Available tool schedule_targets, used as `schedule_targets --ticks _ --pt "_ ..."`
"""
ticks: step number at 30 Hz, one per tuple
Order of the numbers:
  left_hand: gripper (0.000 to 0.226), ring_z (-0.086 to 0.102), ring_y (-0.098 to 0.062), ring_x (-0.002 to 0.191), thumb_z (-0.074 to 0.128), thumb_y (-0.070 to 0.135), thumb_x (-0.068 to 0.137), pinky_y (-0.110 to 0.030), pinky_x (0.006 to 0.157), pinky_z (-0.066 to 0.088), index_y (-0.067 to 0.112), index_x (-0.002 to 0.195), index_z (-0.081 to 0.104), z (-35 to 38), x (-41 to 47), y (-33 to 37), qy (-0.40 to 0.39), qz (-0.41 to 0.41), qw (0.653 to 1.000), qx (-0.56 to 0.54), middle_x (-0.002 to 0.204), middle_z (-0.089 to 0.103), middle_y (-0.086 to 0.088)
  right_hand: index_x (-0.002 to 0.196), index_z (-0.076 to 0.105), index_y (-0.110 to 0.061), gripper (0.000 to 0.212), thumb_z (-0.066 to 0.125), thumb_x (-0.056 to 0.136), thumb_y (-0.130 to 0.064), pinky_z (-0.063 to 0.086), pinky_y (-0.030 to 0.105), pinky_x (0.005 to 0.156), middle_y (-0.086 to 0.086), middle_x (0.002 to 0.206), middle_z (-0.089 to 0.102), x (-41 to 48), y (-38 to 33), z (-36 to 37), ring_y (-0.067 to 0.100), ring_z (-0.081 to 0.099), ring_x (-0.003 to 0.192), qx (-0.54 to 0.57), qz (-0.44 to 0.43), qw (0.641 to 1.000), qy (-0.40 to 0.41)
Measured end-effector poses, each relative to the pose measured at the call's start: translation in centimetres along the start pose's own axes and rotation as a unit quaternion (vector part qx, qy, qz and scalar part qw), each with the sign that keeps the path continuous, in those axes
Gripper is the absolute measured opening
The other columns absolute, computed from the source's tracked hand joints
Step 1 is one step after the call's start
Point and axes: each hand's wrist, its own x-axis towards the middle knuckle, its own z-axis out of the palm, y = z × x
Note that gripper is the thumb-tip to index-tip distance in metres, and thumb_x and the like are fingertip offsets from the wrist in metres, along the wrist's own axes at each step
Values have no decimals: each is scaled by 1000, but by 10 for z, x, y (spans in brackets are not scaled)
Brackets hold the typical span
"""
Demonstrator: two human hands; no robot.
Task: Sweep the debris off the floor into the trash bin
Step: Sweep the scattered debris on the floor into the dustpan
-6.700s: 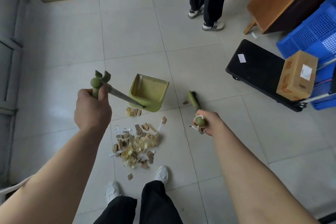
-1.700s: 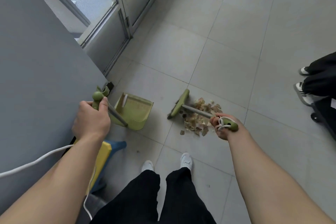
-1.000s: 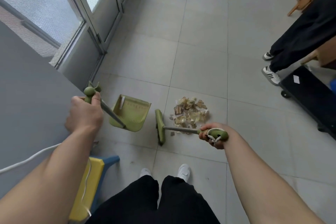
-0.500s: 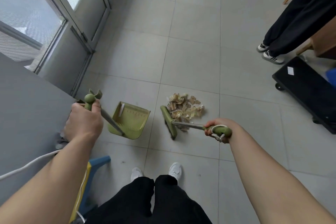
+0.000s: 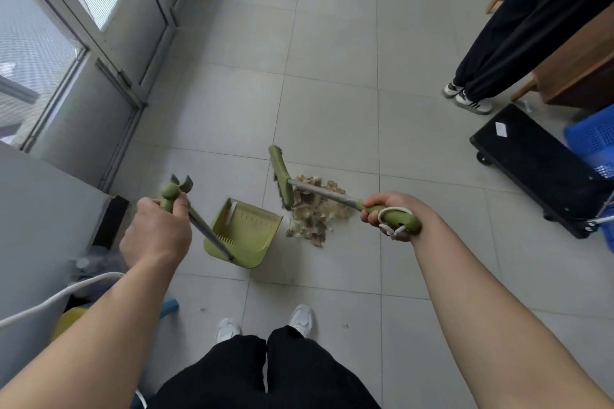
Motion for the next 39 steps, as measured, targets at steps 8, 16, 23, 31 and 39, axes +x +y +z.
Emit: schedule_targets --ticks 8,16,23,31,39 --pt "46 51 -31 73 40 54 96 -39 67 40 10 106 49 20 -6 19 4 86 993 78 81 55 -9 80 50 -1 12 50 91 -6 38 14 31 13 62 54 -4 -25 -19 11 50 29 -55 -52 993 91" --pt "47 55 -29 69 43 66 90 -35 62 40 19 95 48 42 0 20 -27 149 975 164 76 60 -4 63 54 8 18 57 80 15 41 20 33 16 61 51 14 -13 -50 20 48 31 -98 -108 956 255" --pt "48 58 -31 72 43 67 89 -36 65 40 19 91 48 68 2 21 -61 142 974 165 77 60 -5 70 59 6 8 66 73 7 47 36 58 15 48 56 26 4 -67 26 55 51 -150 -68 938 304" --pt "47 54 -29 70 44 64 91 -35 63 38 17 94 48 98 -1 28 -93 164 970 155 74 57 -2 79 52 1 8 57 73 0 44 33 53 22 70 55 37 36 -58 28 59 49 -214 -17 931 295" --pt "48 56 -29 72 44 63 91 -35 63 40 16 94 48 109 0 31 -105 169 971 134 79 61 -4 79 55 10 6 56 84 6 43 21 36 23 79 55 22 51 -40 22 51 29 -237 11 940 245"
